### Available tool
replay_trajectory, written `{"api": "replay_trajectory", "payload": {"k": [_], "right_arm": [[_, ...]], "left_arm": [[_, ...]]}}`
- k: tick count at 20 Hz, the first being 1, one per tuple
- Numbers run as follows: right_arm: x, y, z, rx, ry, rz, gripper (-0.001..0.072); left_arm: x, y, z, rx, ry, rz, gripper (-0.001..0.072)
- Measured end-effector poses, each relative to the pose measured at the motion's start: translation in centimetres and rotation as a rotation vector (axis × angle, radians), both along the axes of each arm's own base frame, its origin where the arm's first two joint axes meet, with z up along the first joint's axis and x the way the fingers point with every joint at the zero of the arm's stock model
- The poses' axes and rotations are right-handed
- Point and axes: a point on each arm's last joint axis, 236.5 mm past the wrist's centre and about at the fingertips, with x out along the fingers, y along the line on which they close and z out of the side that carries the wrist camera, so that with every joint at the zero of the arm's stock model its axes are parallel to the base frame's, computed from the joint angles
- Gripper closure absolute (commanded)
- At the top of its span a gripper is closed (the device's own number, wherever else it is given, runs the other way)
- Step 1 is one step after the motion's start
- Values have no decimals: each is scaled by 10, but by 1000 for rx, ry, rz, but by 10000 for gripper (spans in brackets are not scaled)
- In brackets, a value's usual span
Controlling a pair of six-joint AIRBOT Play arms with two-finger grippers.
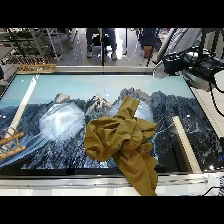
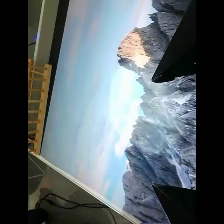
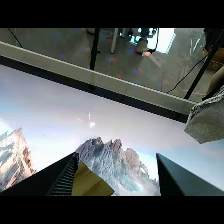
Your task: Fold the clothes and pants, and hang the long-sleeved shirts on hangers.
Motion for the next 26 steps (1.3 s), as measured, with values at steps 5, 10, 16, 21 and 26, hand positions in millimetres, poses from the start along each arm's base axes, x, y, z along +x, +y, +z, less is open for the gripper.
{"api": "replay_trajectory", "payload": {"k": [5, 10, 16, 21, 26], "right_arm": [[0, 0, 0, 0, 1, 0, 143], [0, 0, 0, 0, 1, 0, 143], [-2, 7, 0, 42, 9, 16, 152], [-11, 23, 3, 148, 38, 56, 409], [-27, 27, -28, 132, 186, 76, 140]], "left_arm": [[0, 0, 0, 0, 0, 0, 16], [0, 0, 0, -1, 0, 0, 16], [1, -1, 0, -1, -2, -2, 16], [3, -5, -5, -25, 9, -13, 15], [6, -34, -41, -172, 105, -74, 13]]}}
